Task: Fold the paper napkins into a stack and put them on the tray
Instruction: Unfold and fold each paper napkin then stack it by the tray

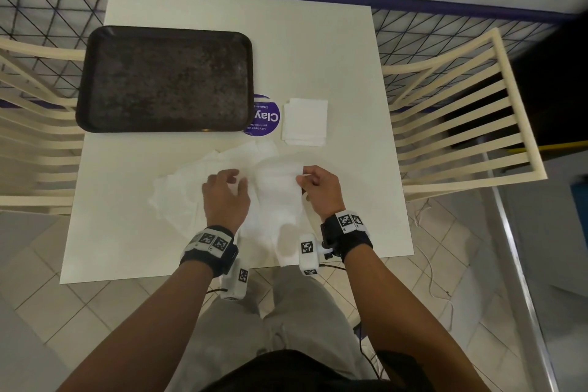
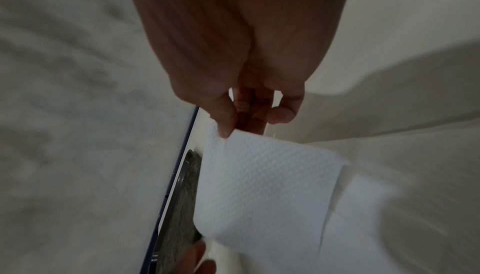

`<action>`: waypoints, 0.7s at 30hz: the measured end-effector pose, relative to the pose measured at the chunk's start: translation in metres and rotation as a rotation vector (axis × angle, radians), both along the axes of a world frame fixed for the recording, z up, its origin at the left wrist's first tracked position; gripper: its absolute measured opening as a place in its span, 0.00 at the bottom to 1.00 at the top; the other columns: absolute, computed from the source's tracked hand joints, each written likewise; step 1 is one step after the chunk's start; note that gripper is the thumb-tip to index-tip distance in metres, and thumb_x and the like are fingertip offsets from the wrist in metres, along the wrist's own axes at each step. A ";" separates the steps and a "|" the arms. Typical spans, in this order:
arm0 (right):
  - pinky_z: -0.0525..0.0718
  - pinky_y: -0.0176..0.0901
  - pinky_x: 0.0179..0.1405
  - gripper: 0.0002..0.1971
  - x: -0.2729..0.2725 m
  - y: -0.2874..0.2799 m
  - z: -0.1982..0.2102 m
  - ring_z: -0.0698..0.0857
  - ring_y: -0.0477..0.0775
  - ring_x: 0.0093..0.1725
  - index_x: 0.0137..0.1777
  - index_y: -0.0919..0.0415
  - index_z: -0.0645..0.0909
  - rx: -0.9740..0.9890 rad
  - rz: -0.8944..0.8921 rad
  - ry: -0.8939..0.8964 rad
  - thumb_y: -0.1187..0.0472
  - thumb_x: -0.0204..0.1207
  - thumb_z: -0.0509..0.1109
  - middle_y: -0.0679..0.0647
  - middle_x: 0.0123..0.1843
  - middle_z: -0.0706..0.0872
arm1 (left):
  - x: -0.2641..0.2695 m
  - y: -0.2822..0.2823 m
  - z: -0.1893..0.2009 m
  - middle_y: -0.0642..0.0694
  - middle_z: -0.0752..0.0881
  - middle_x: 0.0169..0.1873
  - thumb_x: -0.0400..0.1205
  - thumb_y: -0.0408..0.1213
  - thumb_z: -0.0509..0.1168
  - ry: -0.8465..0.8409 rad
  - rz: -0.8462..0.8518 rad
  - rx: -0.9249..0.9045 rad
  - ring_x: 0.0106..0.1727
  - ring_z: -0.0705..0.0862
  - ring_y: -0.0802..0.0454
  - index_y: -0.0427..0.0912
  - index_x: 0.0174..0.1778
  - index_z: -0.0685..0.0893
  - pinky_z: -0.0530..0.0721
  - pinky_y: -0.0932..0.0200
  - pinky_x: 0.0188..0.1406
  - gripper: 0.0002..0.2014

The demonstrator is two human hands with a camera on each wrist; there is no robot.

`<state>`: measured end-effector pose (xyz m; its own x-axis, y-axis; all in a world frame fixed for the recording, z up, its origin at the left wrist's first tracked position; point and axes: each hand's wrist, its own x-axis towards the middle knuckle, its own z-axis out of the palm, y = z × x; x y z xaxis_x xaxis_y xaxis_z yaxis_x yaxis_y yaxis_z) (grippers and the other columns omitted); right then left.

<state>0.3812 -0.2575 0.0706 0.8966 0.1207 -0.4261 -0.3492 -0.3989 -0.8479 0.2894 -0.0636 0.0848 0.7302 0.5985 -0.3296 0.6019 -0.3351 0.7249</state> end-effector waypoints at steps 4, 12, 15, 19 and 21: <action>0.81 0.41 0.36 0.08 0.000 0.003 0.009 0.85 0.48 0.32 0.57 0.64 0.87 0.095 -0.005 0.035 0.66 0.79 0.76 0.55 0.36 0.90 | 0.010 -0.003 0.011 0.48 0.89 0.52 0.91 0.52 0.63 -0.042 -0.139 -0.204 0.53 0.85 0.48 0.43 0.64 0.88 0.81 0.54 0.57 0.18; 0.80 0.39 0.31 0.07 -0.001 0.007 0.019 0.84 0.48 0.31 0.54 0.63 0.87 0.149 0.012 0.059 0.70 0.79 0.74 0.53 0.34 0.89 | 0.011 0.004 0.002 0.46 0.91 0.39 0.88 0.38 0.70 -0.150 -0.027 -0.431 0.32 0.82 0.49 0.43 0.56 0.89 0.85 0.50 0.40 0.05; 0.79 0.41 0.31 0.08 -0.002 0.007 0.020 0.82 0.51 0.32 0.48 0.66 0.88 0.135 0.071 0.040 0.75 0.76 0.70 0.57 0.35 0.88 | 0.011 0.005 0.004 0.44 0.92 0.43 0.87 0.31 0.68 -0.171 0.048 -0.562 0.36 0.83 0.46 0.40 0.59 0.89 0.83 0.52 0.36 0.07; 0.78 0.42 0.34 0.16 -0.003 0.009 0.026 0.82 0.52 0.34 0.40 0.64 0.91 0.128 0.056 0.086 0.78 0.72 0.62 0.57 0.35 0.89 | 0.010 0.006 0.005 0.41 0.90 0.48 0.84 0.24 0.62 -0.173 0.095 -0.658 0.43 0.82 0.41 0.36 0.50 0.90 0.82 0.50 0.37 0.11; 0.79 0.41 0.35 0.18 -0.005 0.009 0.032 0.82 0.51 0.37 0.42 0.67 0.92 0.162 0.027 0.120 0.76 0.73 0.60 0.55 0.40 0.92 | 0.009 0.007 0.005 0.40 0.89 0.48 0.83 0.24 0.59 -0.166 0.107 -0.677 0.45 0.82 0.40 0.38 0.45 0.91 0.82 0.49 0.39 0.14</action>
